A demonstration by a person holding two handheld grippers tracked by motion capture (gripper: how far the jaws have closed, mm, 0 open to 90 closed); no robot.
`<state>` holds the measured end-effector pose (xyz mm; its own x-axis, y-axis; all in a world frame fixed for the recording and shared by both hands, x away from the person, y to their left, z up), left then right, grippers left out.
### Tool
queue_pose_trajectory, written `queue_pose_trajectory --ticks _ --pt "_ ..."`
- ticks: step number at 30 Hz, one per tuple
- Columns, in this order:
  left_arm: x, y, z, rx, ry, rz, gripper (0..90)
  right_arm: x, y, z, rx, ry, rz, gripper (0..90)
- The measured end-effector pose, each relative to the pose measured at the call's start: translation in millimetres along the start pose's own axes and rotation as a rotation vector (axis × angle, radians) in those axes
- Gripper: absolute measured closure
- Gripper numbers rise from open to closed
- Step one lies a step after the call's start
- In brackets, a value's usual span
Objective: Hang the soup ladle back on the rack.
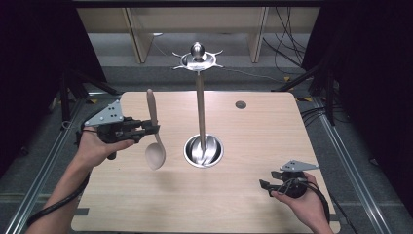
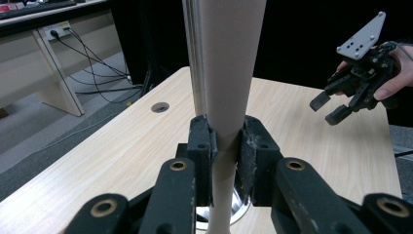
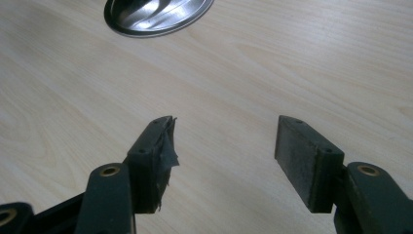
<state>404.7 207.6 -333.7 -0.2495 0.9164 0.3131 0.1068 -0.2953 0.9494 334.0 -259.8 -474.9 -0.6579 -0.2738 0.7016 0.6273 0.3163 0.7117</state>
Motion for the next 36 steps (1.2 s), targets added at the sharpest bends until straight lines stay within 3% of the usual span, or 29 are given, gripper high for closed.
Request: queue_pose_trajectory --ticks 5,6,8,9,36 --pt "-1.6 5.0 1.8 -0.004 -0.007 0.003 75.7 -0.1 0.0 -0.3 0.003 0.0 -0.001 40.3" --pt "-1.9 6.1 2.5 -0.008 -0.007 0.006 75.7 0.6 -0.4 2.0 -0.025 0.002 0.01 40.3" --pt "-2.3 8.4 3.8 -0.009 -0.009 0.008 75.6 0.1 0.2 -0.8 0.014 -0.009 -0.004 40.3" --pt "-2.5 9.5 4.6 -0.008 -0.01 0.007 75.6 0.1 -0.2 1.1 -0.01 0.001 0.003 40.3" --pt "-7.0 24.7 27.6 -0.009 -0.071 0.028 75.6 -0.5 0.1 -0.7 0.005 0.001 -0.002 40.3"
Point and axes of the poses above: each handheld gripper's, and its own axes: x roughly backward along the jaws, y roughly out of its top, z roughly to its left, the point moved 2 cm from there along -x, roughly forward along the jaws, and after that the axes turned 13 degrees about -y, right-handed, at the moved point
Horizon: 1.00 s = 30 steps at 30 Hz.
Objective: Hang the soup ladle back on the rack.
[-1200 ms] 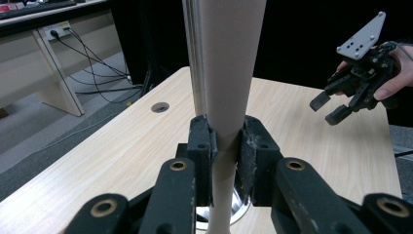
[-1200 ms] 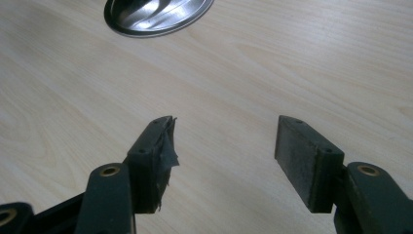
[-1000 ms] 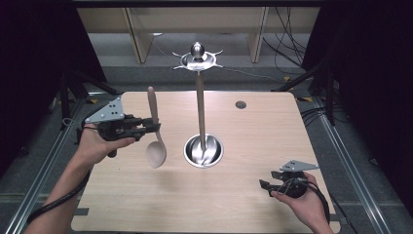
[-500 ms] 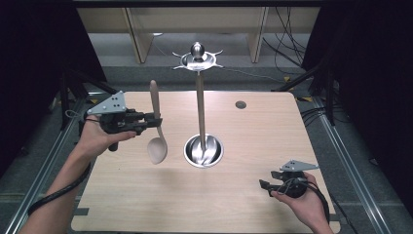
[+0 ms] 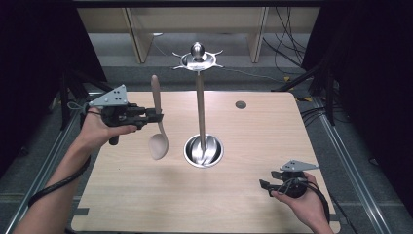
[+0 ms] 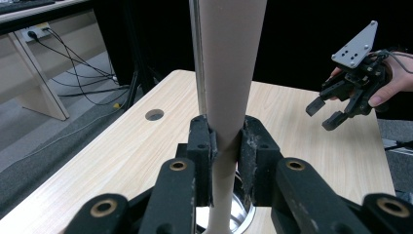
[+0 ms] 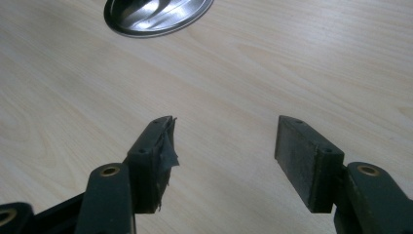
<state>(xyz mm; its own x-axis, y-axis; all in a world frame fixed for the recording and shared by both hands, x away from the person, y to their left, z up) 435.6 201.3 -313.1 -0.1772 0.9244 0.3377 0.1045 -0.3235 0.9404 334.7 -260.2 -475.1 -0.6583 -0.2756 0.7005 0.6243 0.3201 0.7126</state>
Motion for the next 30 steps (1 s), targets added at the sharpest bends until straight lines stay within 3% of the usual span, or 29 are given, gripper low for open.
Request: queue_pose_trajectory --ticks 30 --pt "-4.8 15.6 11.0 0.011 -0.047 0.026 75.6 -0.3 0.1 -0.2 0.005 0.002 -0.005 40.3"
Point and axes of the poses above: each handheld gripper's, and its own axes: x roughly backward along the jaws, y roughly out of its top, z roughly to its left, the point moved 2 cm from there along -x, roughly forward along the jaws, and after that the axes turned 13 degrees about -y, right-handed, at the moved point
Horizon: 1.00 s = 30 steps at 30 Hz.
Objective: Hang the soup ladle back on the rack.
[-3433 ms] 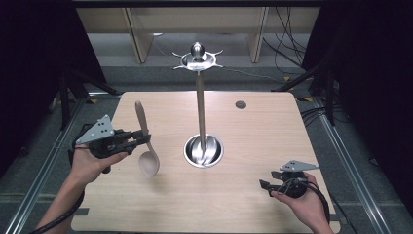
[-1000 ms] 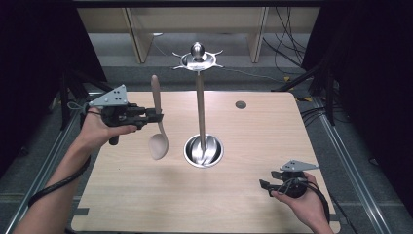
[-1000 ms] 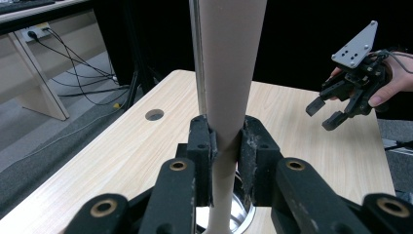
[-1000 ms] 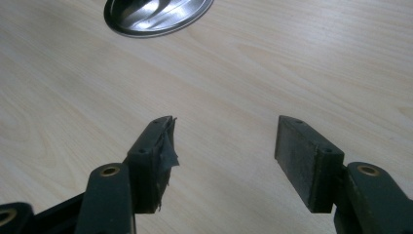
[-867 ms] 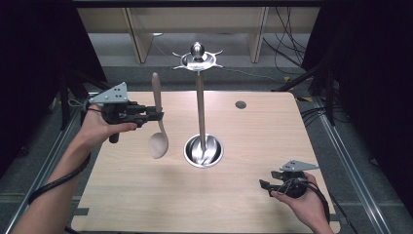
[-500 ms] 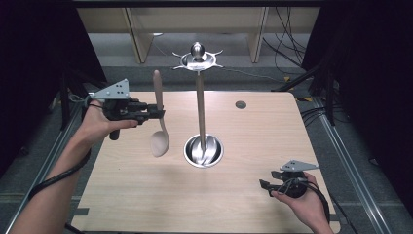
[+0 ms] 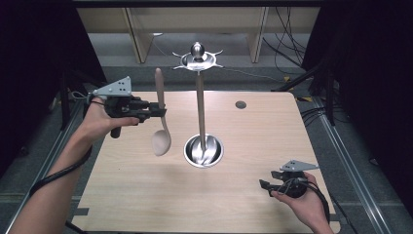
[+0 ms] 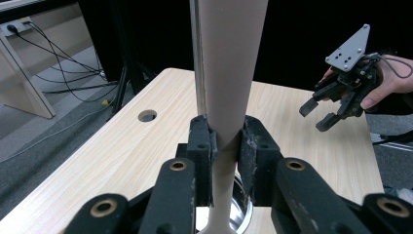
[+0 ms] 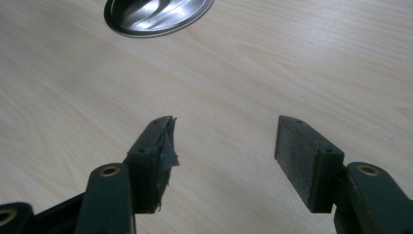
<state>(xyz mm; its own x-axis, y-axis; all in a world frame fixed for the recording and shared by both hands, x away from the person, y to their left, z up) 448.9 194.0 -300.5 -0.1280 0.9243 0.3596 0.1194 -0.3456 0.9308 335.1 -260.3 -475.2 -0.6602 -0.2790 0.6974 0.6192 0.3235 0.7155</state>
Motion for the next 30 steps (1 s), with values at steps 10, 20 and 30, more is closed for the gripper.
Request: queue_pose_trajectory --ticks 10,20,30 --pt "-1.4 3.1 2.2 -0.001 -0.006 0.009 75.6 -0.1 0.1 0.0 -0.002 0.001 0.001 40.3" --pt "-1.5 5.3 6.5 0.008 -0.015 0.014 75.6 -0.1 0.1 -0.1 -0.002 0.001 0.001 40.3" --pt "-1.7 10.2 7.0 -0.001 -0.026 0.032 75.6 -0.1 0.0 -0.3 -0.002 0.0 0.001 40.3"
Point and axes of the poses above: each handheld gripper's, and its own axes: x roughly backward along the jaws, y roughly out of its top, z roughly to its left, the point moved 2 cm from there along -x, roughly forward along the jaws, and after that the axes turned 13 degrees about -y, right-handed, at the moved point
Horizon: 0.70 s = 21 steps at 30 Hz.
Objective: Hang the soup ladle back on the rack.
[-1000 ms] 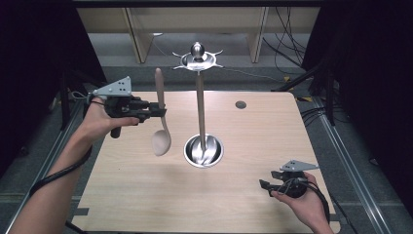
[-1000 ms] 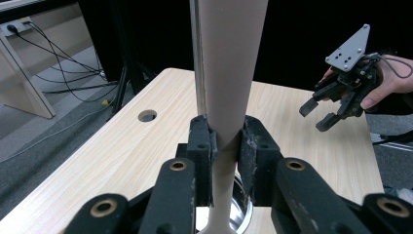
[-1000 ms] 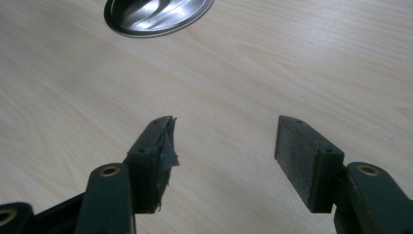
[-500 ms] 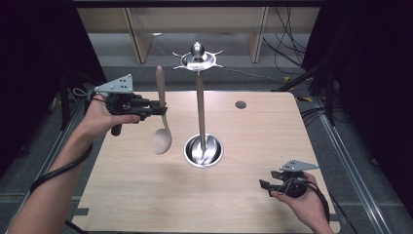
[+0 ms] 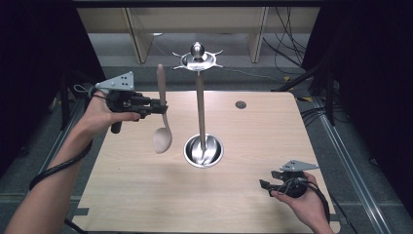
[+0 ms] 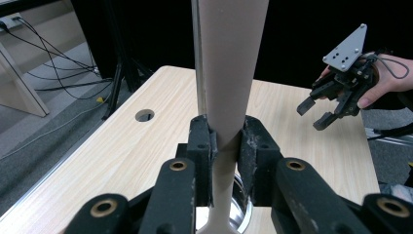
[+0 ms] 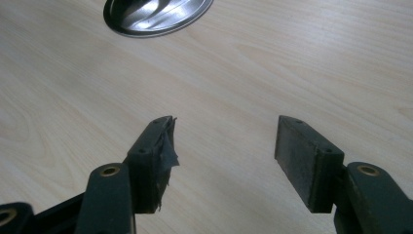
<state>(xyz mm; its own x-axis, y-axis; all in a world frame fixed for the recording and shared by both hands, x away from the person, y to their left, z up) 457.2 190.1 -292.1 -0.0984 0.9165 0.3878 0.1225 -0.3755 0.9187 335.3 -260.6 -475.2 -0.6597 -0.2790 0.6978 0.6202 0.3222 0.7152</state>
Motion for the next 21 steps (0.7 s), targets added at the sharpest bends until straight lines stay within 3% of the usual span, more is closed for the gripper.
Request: queue_pose_trajectory --ticks 21 --pt "-8.1 11.5 0.0 -0.011 -0.02 0.026 75.6 0.2 -0.1 -0.4 0.001 -0.002 -0.001 40.3"
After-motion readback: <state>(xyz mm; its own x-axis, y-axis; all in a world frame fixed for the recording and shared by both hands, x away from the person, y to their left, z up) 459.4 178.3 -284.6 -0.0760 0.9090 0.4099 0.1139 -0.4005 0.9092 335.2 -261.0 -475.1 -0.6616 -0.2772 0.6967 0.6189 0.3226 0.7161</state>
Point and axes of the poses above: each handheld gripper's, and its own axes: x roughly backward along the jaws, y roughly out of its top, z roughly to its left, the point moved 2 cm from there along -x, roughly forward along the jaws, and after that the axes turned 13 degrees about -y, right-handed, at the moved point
